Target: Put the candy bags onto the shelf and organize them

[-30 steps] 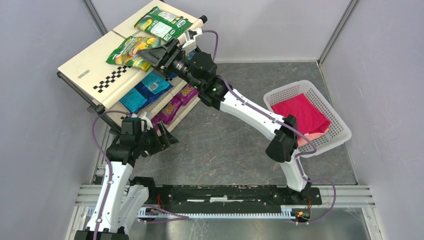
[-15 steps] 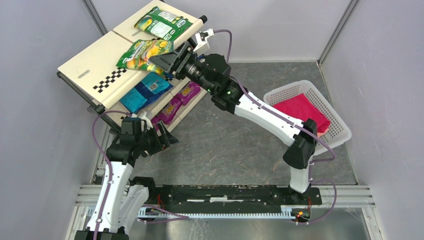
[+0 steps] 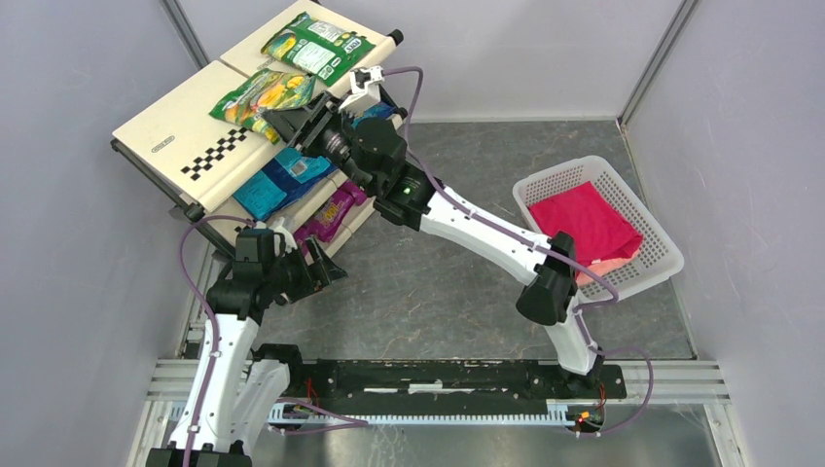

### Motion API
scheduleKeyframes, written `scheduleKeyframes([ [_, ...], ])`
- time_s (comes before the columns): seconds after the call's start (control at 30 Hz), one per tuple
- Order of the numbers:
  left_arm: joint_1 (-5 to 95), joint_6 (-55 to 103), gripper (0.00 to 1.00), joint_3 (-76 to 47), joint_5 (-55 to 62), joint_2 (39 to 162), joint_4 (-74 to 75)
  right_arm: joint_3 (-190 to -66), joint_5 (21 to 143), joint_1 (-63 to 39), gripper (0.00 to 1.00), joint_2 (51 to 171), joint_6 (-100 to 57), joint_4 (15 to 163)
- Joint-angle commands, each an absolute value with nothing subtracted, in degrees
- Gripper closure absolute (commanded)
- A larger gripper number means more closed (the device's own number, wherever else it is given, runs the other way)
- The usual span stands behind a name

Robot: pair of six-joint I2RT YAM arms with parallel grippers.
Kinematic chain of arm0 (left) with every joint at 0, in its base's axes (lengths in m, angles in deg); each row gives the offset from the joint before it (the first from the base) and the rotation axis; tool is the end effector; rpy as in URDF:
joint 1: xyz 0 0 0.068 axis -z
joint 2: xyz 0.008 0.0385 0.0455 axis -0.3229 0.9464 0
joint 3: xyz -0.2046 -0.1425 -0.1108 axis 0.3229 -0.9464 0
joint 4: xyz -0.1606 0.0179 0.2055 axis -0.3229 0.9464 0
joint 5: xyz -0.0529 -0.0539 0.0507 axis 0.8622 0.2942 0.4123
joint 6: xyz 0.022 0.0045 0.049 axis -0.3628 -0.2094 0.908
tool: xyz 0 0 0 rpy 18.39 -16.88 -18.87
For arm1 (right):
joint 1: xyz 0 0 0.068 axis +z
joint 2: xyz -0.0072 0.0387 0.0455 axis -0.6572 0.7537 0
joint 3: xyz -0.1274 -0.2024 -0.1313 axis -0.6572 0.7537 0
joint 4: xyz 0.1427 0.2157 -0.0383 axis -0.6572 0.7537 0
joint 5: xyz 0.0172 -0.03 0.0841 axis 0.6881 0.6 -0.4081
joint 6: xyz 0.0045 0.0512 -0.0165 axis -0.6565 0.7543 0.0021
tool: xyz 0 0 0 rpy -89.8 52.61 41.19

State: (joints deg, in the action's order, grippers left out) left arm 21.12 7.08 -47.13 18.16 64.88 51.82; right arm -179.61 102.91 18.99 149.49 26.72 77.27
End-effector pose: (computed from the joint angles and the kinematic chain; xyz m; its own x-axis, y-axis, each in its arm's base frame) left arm 0.1321 -0.0191 0.2608 -0.8044 -0.4135 -0.4266 -0.1144 0.8124 -0.5718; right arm 0.2507 0.4194 0.4698 -0.5147 0.7103 -0.4801 -0.5524 0.1536 0.8193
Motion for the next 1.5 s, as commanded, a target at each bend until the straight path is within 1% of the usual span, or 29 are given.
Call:
scheduleKeyframes([
  [0.0,20.8,9.5,0.17,-47.4,18.8,63.8,50.1,-174.6,108.7,19.9,0.49,143.5,17.8,76.6],
  [0.07,20.8,9.5,0.17,-47.3,18.9,63.8,49.9,-171.3,109.1,20.2,0.4,139.8,13.8,77.8],
  [0.13,20.8,9.6,0.17,-47.3,19.2,64.4,49.9,-170.9,109.3,20.3,0.31,137.8,10.7,81.1],
  [0.23,20.7,9.9,0.17,-47.4,19.6,65.2,49.9,-169.3,108.3,20.2,0.21,135.7,8.6,84.3],
  [0.43,20.4,9.9,0.17,-47.3,19.6,65.0,49.8,-164.3,104.6,20.1,0.05,132.8,9.9,83.5],
  [0.5,20.4,9.8,0.17,-47.4,19.6,64.7,49.8,-163.1,103.5,19.8,0.03,132.1,11.3,83.3],
  [0.6,20.4,9.8,0.17,-47.4,19.6,64.8,49.9,-159.8,101.9,19.4,0.05,130.6,12.8,81.2],
  [0.7,20.4,10.0,0.17,-47.4,19.9,65.2,49.8,-158.7,99.8,18.4,0.13,130.8,14.8,80.1],
  [0.73,20.3,10.0,0.17,-47.4,20.0,65.2,49.9,-158.4,99.0,18.1,0.17,131.1,16.0,79.2],
  [0.77,20.3,10.1,0.17,-47.3,20.0,65.3,49.9,-157.6,97.8,17.8,0.23,131.3,17.1,77.9],
  [0.83,20.3,10.1,0.17,-47.3,20.0,65.2,49.9,-157.5,96.4,17.6,0.3,132.1,18.4,75.7],
  [0.97,20.2,10.1,0.17,-47.3,20.0,64.8,49.9,-159.6,94.7,17.6,0.37,134.5,19.8,73.9],
  [1.0,20.2,10.1,0.16,-47.4,20.0,64.7,49.9,-159.8,94.5,17.6,0.42,134.8,20.2,72.9],
  [1.07,20.2,10.1,0.16,-47.4,20.0,64.7,49.9,-160.2,94.6,17.6,0.58,135.6,20.8,71.8],
  [1.17,20.2,10.3,0.16,-47.3,20.2,64.8,49.9,-161.0,94.5,17.7,0.7,136.7,21.8,69.8],
  [1.3,20.2,10.3,0.16,-47.3,20.3,64.8,49.9,-162.5,95.8,18.0,0.96,138.2,23.0,68.1],
  [1.33,20.1,10.3,0.16,-47.4,20.3,64.8,49.8,-162.6,96.7,18.3,0.99,138.5,23.0,67.2],
  [1.47,20.0,10.5,0.16,-47.3,20.4,64.8,49.9,-163.5,102.4,19.9,0.99,140.0,23.2,63.8],
])
